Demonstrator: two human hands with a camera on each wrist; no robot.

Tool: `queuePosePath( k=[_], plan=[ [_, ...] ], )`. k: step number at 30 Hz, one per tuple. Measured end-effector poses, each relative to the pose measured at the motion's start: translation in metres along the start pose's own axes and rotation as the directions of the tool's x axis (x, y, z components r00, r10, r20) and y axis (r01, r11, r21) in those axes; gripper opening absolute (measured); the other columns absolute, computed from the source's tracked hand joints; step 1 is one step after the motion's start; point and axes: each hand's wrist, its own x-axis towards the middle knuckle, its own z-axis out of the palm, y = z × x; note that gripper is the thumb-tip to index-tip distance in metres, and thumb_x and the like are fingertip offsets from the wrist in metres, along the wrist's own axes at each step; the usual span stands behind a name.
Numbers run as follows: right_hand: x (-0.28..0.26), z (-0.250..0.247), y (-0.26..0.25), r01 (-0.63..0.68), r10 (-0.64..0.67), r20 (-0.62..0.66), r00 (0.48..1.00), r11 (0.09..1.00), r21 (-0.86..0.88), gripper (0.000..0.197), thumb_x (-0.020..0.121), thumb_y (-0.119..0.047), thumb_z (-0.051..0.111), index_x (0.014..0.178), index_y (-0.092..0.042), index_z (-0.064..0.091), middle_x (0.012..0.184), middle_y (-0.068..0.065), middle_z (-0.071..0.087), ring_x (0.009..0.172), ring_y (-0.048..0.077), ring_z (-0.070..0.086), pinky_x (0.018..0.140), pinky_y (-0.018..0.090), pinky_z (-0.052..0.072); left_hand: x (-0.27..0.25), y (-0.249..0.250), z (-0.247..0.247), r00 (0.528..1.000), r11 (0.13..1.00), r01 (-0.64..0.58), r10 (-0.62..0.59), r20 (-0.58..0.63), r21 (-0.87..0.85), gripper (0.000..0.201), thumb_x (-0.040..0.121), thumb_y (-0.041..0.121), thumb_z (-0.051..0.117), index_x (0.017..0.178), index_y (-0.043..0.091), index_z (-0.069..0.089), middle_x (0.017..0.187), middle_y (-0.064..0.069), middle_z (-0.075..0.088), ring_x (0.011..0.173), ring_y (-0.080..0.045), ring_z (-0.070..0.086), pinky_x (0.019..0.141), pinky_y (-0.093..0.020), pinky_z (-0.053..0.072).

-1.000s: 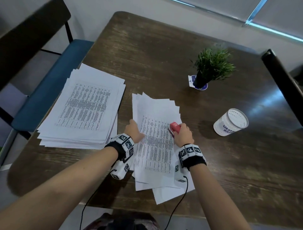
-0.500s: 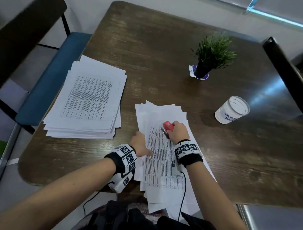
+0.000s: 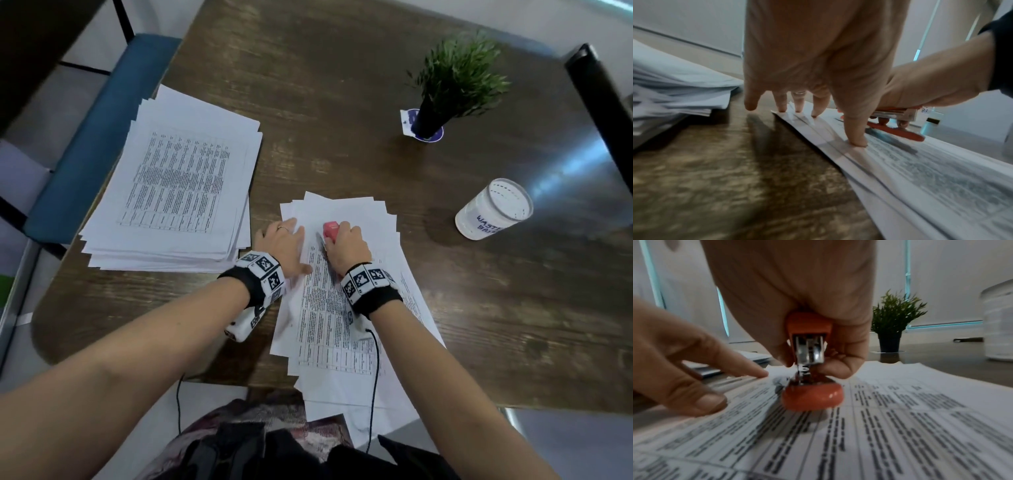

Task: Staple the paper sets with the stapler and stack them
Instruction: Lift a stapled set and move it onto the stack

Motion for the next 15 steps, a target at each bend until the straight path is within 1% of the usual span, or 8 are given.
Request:
queuePosePath(
  k=[3,7,10,11,13,15],
  plan=[
    [0.006,0.006,-0.005,0.016,-0.016,-0.014,1.0,0.999,-0.047,0.044,0.1,-0.037,0.045,0.129,-0.006,0.042,0.126,0.017,0.047,0.108,0.041,0.057,0.083,0.044,0.045,0.002,-0.006,-0.001,0.999,0.999,-0.018,0.019,-0.038,0.036,0.099,0.073,0.077,0.057,0.15,0.022,0.028,0.161,0.002,0.018,0.143,-0.029,0.022,0.11,-0.052,0.028],
    [0.008,0.006,0.002,0.064,-0.063,0.007,0.998,0.997,-0.05,0.041,0.098,-0.039,0.047,0.128,-0.011,0.044,0.123,0.013,0.054,0.107,0.039,0.056,0.084,0.043,0.045,0.005,-0.007,0.0,0.999,0.997,-0.02,0.024,-0.042,0.077,0.099,0.072,0.079,0.056,0.149,0.024,0.028,0.16,0.003,0.02,0.141,-0.029,0.024,0.108,-0.05,0.03],
    [0.015,0.002,0.005,0.109,-0.107,0.023,0.994,0.986,-0.129,0.037,0.097,-0.035,0.049,0.129,-0.016,0.044,0.122,0.012,0.052,0.107,0.038,0.057,0.083,0.043,0.046,0.007,-0.007,0.0,1.0,0.996,-0.017,0.019,-0.023,0.092,0.1,0.072,0.081,0.054,0.15,0.025,0.025,0.16,0.002,0.018,0.14,-0.03,0.024,0.107,-0.051,0.031],
    [0.017,0.002,0.005,0.12,-0.116,0.035,0.993,0.981,-0.151,0.037,0.097,-0.034,0.049,0.129,-0.016,0.043,0.122,0.012,0.052,0.106,0.039,0.057,0.082,0.043,0.046,0.007,-0.007,0.0,1.0,0.995,-0.016,0.018,-0.018,0.094,0.1,0.072,0.081,0.054,0.15,0.025,0.025,0.16,0.002,0.018,0.14,-0.031,0.024,0.106,-0.051,0.032],
    [0.018,0.005,0.001,0.115,-0.11,0.043,0.993,0.982,-0.149,0.037,0.1,-0.035,0.044,0.127,-0.011,0.041,0.121,0.014,0.055,0.105,0.04,0.058,0.076,0.04,0.042,0.008,-0.007,0.001,1.0,0.996,-0.02,0.022,-0.019,0.086,0.098,0.072,0.08,0.055,0.149,0.026,0.027,0.159,0.002,0.019,0.138,-0.032,0.025,0.105,-0.051,0.034],
    [0.016,0.01,-0.005,0.063,-0.061,0.026,0.998,0.993,-0.104,0.037,0.102,-0.036,0.039,0.124,-0.006,0.04,0.117,0.017,0.06,0.103,0.039,0.059,0.072,0.037,0.037,0.008,-0.007,0.001,1.0,0.997,-0.023,0.024,-0.018,0.069,0.096,0.072,0.078,0.057,0.147,0.025,0.029,0.159,0.001,0.02,0.137,-0.032,0.025,0.104,-0.051,0.034]
  ],
)
